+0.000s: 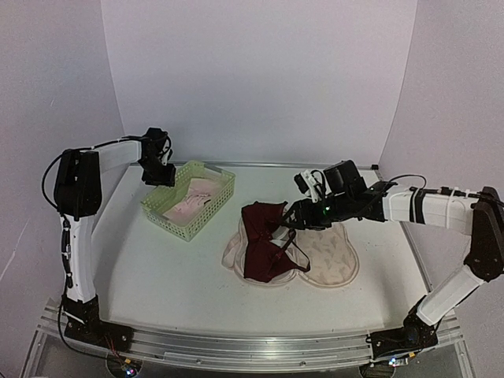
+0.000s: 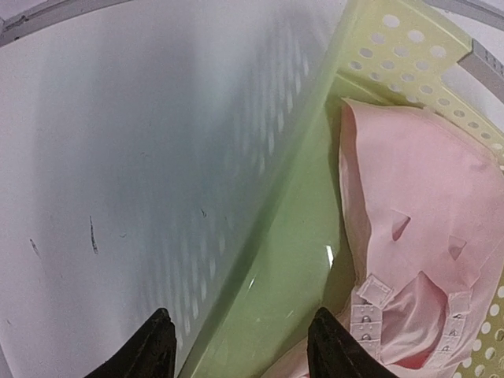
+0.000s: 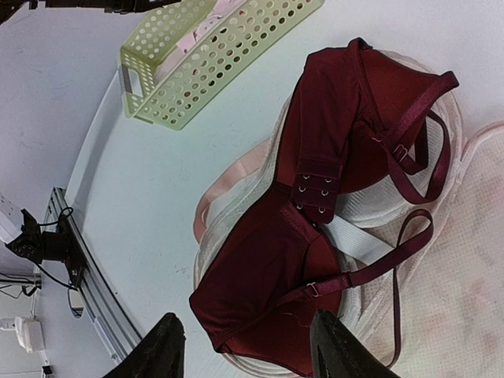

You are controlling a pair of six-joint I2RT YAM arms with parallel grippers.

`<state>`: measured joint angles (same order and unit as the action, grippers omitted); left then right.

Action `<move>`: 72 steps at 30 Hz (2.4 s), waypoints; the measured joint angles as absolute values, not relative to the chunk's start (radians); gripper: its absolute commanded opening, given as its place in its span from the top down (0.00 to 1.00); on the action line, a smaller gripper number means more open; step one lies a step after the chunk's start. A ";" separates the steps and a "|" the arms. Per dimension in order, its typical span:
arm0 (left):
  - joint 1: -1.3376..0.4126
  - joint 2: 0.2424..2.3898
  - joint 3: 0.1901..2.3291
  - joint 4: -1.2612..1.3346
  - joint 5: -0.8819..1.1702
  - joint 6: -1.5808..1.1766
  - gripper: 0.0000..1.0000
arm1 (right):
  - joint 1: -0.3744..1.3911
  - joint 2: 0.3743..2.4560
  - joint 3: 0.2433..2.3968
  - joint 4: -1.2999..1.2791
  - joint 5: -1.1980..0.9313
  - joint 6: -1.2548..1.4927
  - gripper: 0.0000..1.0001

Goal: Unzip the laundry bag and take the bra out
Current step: Pick up the bin from the center of the board, then pick up the bra from the laundry bag.

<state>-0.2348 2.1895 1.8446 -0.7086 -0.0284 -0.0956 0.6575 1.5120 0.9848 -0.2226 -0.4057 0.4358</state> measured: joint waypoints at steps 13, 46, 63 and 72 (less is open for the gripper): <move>-0.228 2.194 1.801 -0.706 -0.040 -0.070 0.82 | 0.658 1.633 1.048 -0.199 -0.434 0.475 0.55; -0.289 2.054 1.540 -0.679 -0.036 -0.166 1.00 | 0.668 2.013 1.205 -0.115 -0.423 0.606 0.43; -0.316 2.035 1.488 -0.621 -0.036 -0.187 1.00 | 0.668 2.093 1.217 0.013 -0.493 0.706 1.00; -0.341 2.004 1.437 -0.594 -0.037 -0.205 1.00 | 0.669 2.085 1.178 0.067 -0.493 0.731 1.00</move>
<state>-0.3412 2.0045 1.4372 -0.5938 -0.0368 -0.2054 0.6685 2.0850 1.1782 0.0673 -0.4927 0.7315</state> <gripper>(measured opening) 0.028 0.028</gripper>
